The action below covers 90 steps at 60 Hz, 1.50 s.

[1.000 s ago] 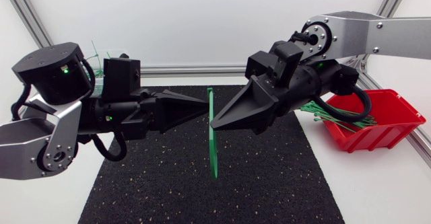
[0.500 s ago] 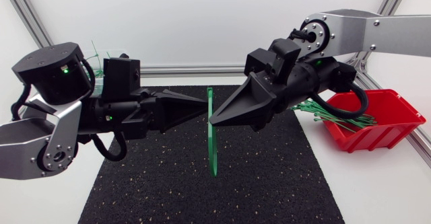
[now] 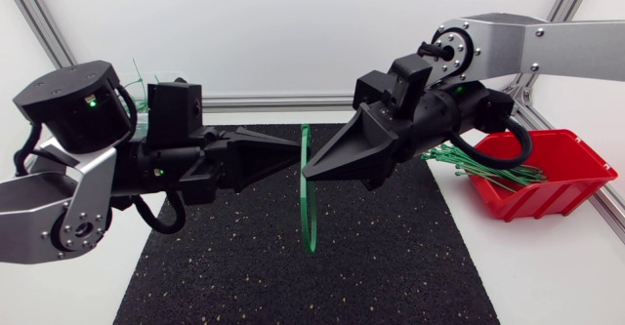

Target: Take a green cable tie from the red box, thread the tail through the head to close it, then place it in the transparent bin on the left.

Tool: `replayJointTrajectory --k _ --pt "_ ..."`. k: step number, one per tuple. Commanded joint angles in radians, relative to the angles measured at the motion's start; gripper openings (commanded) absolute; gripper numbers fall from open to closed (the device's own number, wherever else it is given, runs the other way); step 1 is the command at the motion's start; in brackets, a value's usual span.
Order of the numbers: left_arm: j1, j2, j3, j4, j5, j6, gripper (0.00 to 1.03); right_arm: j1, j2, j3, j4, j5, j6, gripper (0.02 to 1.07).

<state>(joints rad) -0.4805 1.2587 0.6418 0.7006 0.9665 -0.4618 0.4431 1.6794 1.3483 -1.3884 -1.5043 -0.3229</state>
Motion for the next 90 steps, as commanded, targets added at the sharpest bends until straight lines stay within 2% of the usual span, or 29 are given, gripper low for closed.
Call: replayJointTrajectory --k 1,16,47,67,90 --pt "-0.012 -0.027 -0.033 0.01 0.003 0.031 0.03 -0.003 0.02 0.023 -0.021 -0.017 -0.005 0.07" --pt "-0.046 -0.058 -0.053 -0.001 -0.045 0.084 0.03 -0.015 0.029 0.038 -0.047 -0.037 -0.004 0.07" --pt "-0.066 -0.105 -0.074 -0.013 -0.1 0.14 0.04 -0.061 0.043 0.023 -0.054 -0.043 -0.002 0.07" --pt "-0.113 -0.147 -0.087 -0.056 -0.134 0.195 0.04 -0.064 0.075 0.11 -0.113 -0.043 -0.001 0.07" --pt "-0.098 -0.163 -0.088 -0.064 -0.146 0.207 0.04 -0.035 0.115 0.095 -0.129 -0.034 -0.011 0.07"
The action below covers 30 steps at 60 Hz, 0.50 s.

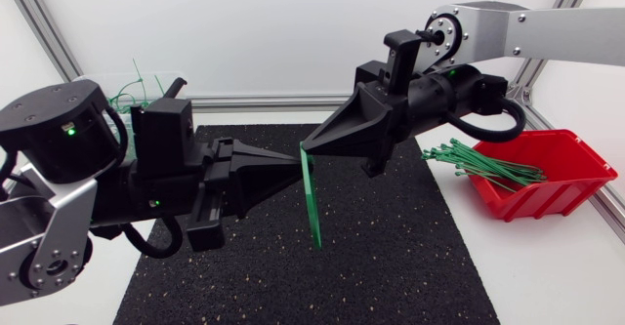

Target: Take a green cable tie from the red box, thread the tail through the head to close it, then place it in the transparent bin on the left.

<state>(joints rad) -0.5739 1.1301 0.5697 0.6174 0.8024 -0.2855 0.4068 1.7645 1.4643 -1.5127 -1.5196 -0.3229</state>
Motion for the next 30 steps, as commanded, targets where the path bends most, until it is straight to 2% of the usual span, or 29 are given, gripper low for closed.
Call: replayJointTrajectory --k 1,30 --pt "-0.004 -0.035 -0.018 0.019 0.017 0.032 0.04 0.0 0.03 -0.024 -0.004 -0.019 -0.013 0.07" --pt "0.003 -0.047 -0.018 0.016 0.004 0.037 0.04 -0.028 0.004 -0.071 0.0 -0.01 -0.036 0.08"
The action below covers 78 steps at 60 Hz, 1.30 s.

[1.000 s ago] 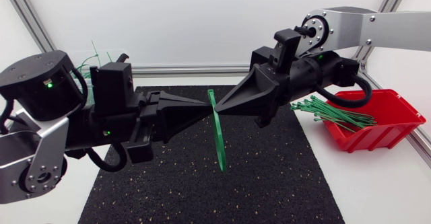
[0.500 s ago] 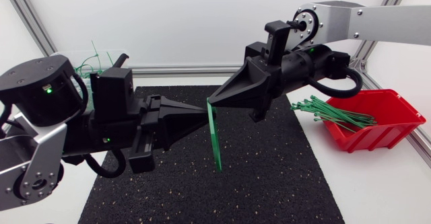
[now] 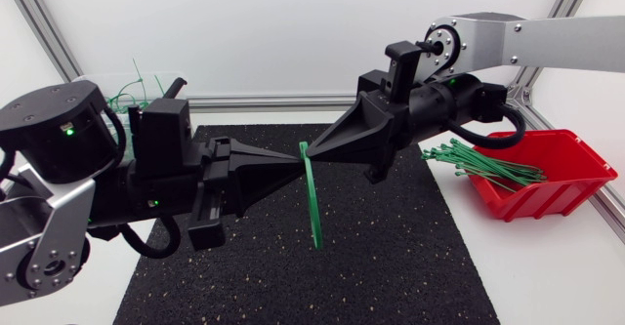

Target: Take a green cable tie from the red box, thread the tail through the head to close it, then place it in the transparent bin on the left.

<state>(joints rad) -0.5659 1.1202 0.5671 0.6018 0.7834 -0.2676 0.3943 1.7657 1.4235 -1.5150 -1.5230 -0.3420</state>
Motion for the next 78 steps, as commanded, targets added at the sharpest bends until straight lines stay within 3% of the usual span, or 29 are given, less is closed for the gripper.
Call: replayJointTrajectory --k 1,13,17,22,29,47,68,78 --pt "-0.003 -0.037 -0.015 0.032 0.024 0.019 0.04 -0.014 0.001 -0.031 0.003 -0.006 -0.018 0.07" --pt "0.001 -0.026 -0.013 0.027 0.024 0.021 0.04 -0.012 -0.055 -0.029 0.007 -0.006 -0.026 0.08" --pt "0.004 -0.022 -0.01 0.023 0.024 0.021 0.04 -0.023 -0.072 -0.034 0.016 -0.003 -0.025 0.16" --pt "0.009 -0.017 -0.009 0.023 0.024 0.024 0.04 -0.04 -0.08 -0.037 0.018 -0.002 -0.025 0.18" --pt "0.024 -0.008 -0.004 0.023 0.025 0.028 0.04 -0.064 -0.092 -0.057 0.035 0.001 -0.023 0.34" --pt "0.029 0.007 0.004 0.006 0.06 0.062 0.04 -0.095 -0.043 -0.041 0.084 0.03 -0.02 0.34" --pt "0.017 0.004 0.024 -0.139 0.065 0.269 0.04 -0.026 0.017 0.055 0.095 0.075 -0.018 0.34" --pt "0.02 -0.005 0.027 -0.146 0.065 0.284 0.04 -0.002 0.049 0.071 0.095 0.103 -0.022 0.34"
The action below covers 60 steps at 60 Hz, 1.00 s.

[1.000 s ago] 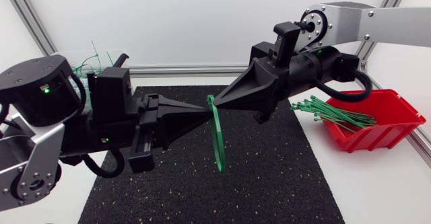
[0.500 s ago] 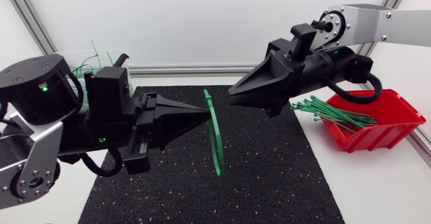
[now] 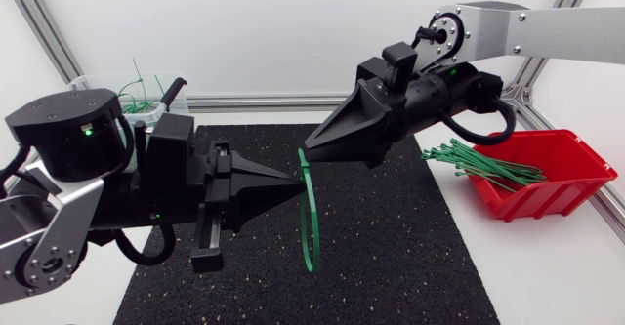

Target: Take a green cable tie from the red box, thread the tail through the head to close it, then place it in the transparent bin on the left.

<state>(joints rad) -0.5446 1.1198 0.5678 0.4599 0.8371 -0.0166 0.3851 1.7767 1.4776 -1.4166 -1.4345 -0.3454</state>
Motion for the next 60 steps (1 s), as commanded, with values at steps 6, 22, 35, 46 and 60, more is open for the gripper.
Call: replayJointTrajectory --k 6,22,35,46,60 --pt "-0.008 -0.008 0.024 -0.01 0.011 0.052 0.04 0.008 0.056 0.013 -0.001 0.023 -0.024 0.34" --pt "-0.044 -0.009 0.017 -0.027 -0.021 0.113 0.04 0.017 0.038 0.003 -0.001 0.023 -0.026 0.34" --pt "-0.04 -0.011 0.017 -0.032 -0.027 0.121 0.04 0.028 -0.016 -0.042 -0.005 0.025 -0.024 0.23" --pt "-0.04 -0.018 0.017 -0.033 -0.029 0.119 0.04 0.026 -0.026 -0.062 -0.007 0.029 -0.029 0.11" --pt "-0.044 -0.02 0.015 -0.035 -0.029 0.119 0.04 0.028 -0.02 -0.077 -0.004 0.031 -0.037 0.08"
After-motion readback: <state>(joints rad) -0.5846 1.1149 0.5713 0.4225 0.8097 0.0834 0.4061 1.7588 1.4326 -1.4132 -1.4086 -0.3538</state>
